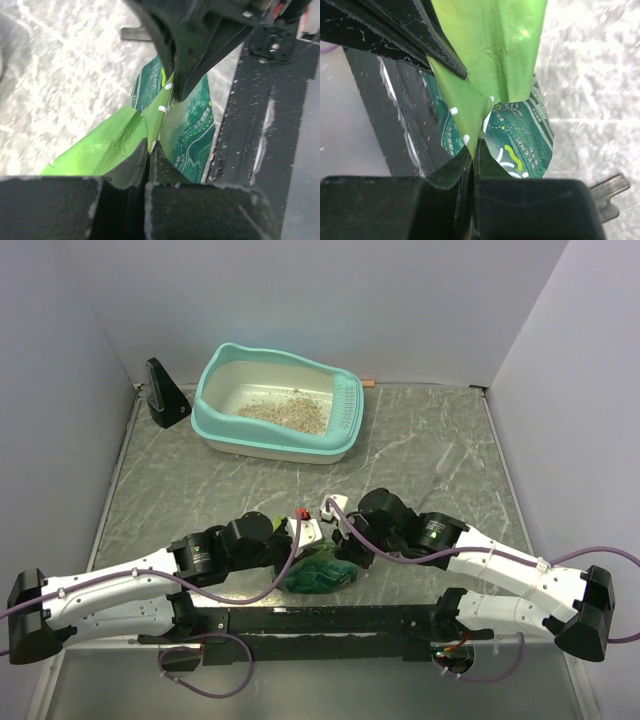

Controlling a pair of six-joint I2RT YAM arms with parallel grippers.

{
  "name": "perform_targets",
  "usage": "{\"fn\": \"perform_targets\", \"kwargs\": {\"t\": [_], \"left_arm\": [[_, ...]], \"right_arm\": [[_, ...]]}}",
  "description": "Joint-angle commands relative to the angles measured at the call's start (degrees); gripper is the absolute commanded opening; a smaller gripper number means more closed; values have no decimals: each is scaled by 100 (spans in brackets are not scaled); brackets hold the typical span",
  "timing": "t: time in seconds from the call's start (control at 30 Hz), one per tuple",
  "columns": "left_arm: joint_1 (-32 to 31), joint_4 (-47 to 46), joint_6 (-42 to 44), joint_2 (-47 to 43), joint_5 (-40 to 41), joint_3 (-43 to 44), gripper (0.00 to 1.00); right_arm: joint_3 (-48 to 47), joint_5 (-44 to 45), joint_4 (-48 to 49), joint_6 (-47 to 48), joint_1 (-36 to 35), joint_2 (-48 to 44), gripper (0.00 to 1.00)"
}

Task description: Fill the litter box with clean litter

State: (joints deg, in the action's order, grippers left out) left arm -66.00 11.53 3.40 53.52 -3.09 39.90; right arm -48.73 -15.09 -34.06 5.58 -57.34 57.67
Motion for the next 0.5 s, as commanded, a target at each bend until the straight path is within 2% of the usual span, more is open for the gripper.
{"fn": "perform_targets", "kwargs": {"t": [0.0,0.03,0.13,0.2,0.3,0.37,0.47], "left_arm": [[368,895,240,-456,1637,-9,1],[455,895,266,-526,1628,0,1],[535,842,328,-684,1636,-26,1],[553,868,328,-763,1645,-26,1],[562,851,284,-904,1549,-61,1],[553,798,267,-975,1452,-87,1],[562,781,205,-1036,1303,-96,1]], "right_arm": [[-251,481,-856,30,188,-55,9],[-286,472,-874,39,249,-11,15],[-383,542,-935,65,285,192,23],[-374,691,-935,66,320,262,26],[-365,421,-857,83,373,324,25],[-365,341,-769,83,425,385,20],[-383,340,-637,127,504,622,0]]}}
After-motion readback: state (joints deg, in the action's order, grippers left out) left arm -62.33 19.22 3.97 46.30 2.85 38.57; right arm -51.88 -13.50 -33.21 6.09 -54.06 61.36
